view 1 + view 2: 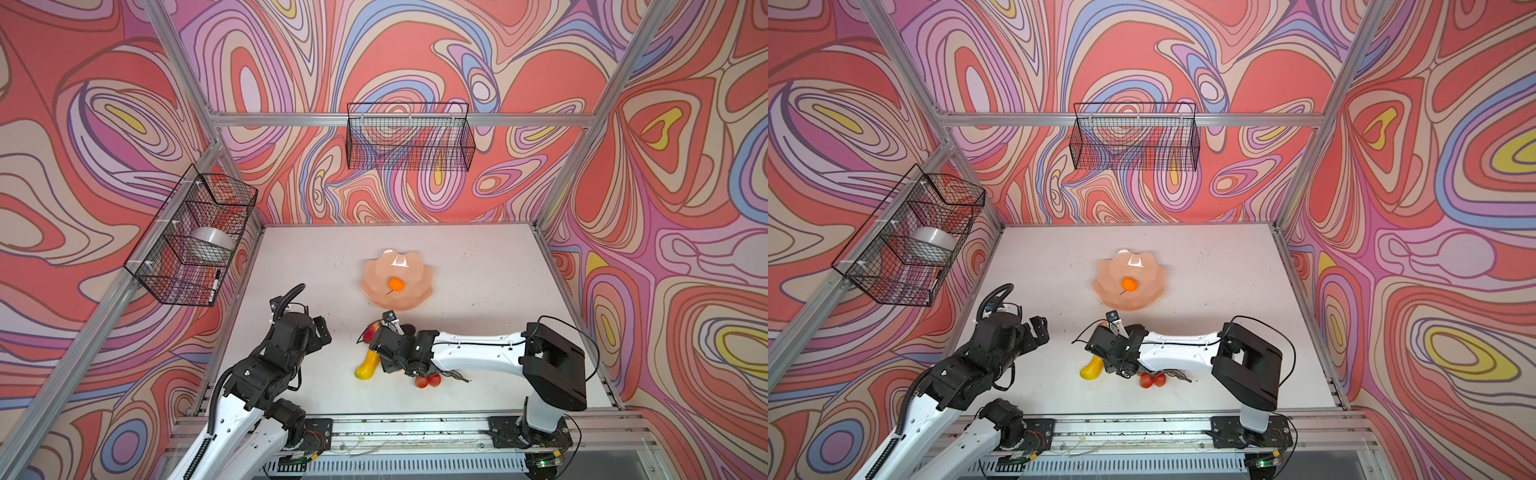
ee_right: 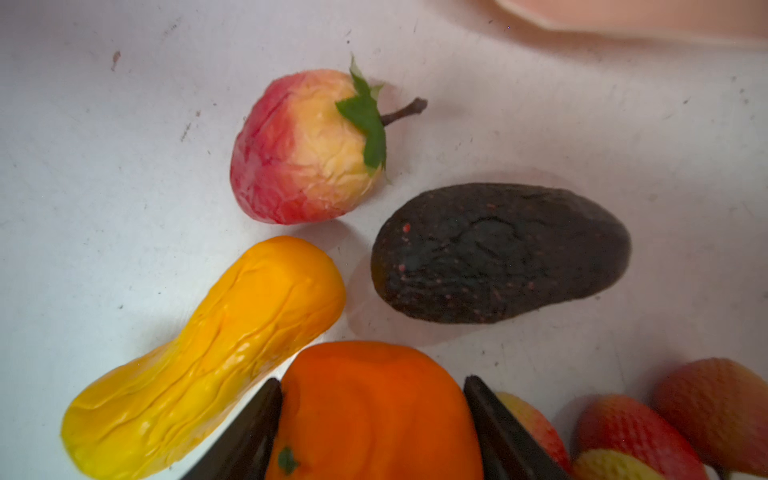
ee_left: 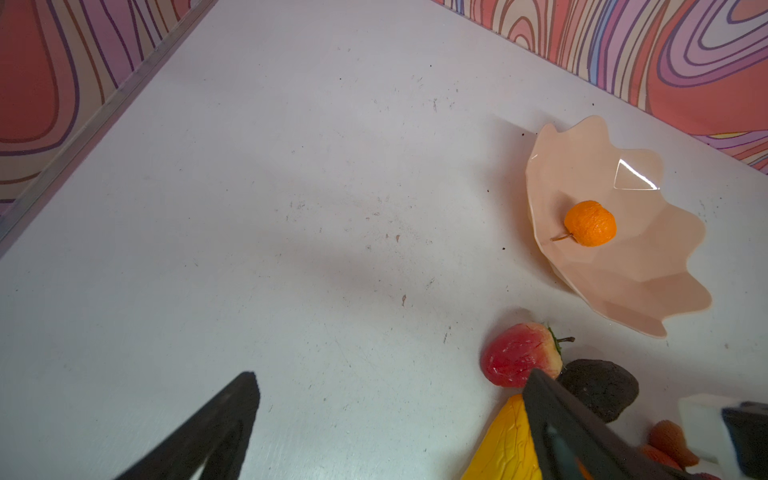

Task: Place and organize the fake fruits in the fruit bowl
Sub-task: 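Grasp the large orange with the right gripper while the left arm withdraws, then place the orange in the bowl while the left gripper grasps the yellow fruit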

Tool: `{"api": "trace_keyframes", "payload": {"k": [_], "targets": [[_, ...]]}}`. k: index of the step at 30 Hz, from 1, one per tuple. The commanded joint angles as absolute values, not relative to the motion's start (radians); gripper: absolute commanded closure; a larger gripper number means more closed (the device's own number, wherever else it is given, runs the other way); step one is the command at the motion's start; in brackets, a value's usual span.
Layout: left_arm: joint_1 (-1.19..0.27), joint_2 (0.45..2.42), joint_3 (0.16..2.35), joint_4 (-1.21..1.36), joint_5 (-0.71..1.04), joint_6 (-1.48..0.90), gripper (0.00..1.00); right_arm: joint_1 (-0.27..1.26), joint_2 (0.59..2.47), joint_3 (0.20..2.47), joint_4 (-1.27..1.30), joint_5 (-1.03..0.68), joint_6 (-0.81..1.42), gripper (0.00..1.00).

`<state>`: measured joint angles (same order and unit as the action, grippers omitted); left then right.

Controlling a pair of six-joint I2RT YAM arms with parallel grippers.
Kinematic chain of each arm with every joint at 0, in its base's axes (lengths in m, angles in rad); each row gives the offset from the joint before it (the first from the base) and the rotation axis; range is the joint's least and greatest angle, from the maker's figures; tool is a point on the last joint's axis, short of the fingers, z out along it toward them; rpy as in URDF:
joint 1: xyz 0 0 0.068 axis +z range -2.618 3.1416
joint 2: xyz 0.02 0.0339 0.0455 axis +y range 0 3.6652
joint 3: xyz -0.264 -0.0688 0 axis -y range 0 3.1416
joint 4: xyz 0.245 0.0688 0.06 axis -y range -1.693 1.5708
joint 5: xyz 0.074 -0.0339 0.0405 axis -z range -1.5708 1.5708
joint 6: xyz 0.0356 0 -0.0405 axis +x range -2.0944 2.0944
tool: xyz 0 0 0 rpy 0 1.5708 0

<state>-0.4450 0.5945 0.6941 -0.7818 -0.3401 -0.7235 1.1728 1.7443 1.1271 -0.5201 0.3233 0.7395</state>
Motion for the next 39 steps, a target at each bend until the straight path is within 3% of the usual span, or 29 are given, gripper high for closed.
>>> {"api": "trace_keyframes", "payload": {"k": [1,6,10,14,18,28,39], "targets": [[-0.44,0.579,0.703,-0.81,-0.329,-0.747,0.03,1.175,1.584,1.131,-0.538,0.393,0.756,0.51],[-0.441,0.589,0.691,-0.791,-0.182,-0.792,0.1,1.127,1.418,1.178,-0.559,0.416,0.711,0.52],[-0.44,0.631,0.663,-0.731,-0.032,-0.778,0.14,0.922,1.384,1.17,-0.489,0.337,0.613,0.52],[-0.441,0.693,0.665,-0.701,0.093,-0.737,0.15,0.744,1.474,1.212,-0.385,0.218,0.515,0.51],[-0.459,0.745,0.669,-0.69,0.168,-0.709,0.17,0.68,1.617,1.294,-0.348,0.221,0.444,0.51],[-0.786,0.91,0.632,-0.642,-0.009,-0.785,0.17,0.603,1.888,1.39,-0.271,0.135,0.422,0.51],[-0.841,1.043,0.581,-0.506,0.015,-0.782,0.15,0.602,1.99,1.43,-0.27,0.074,0.436,0.42]]}}
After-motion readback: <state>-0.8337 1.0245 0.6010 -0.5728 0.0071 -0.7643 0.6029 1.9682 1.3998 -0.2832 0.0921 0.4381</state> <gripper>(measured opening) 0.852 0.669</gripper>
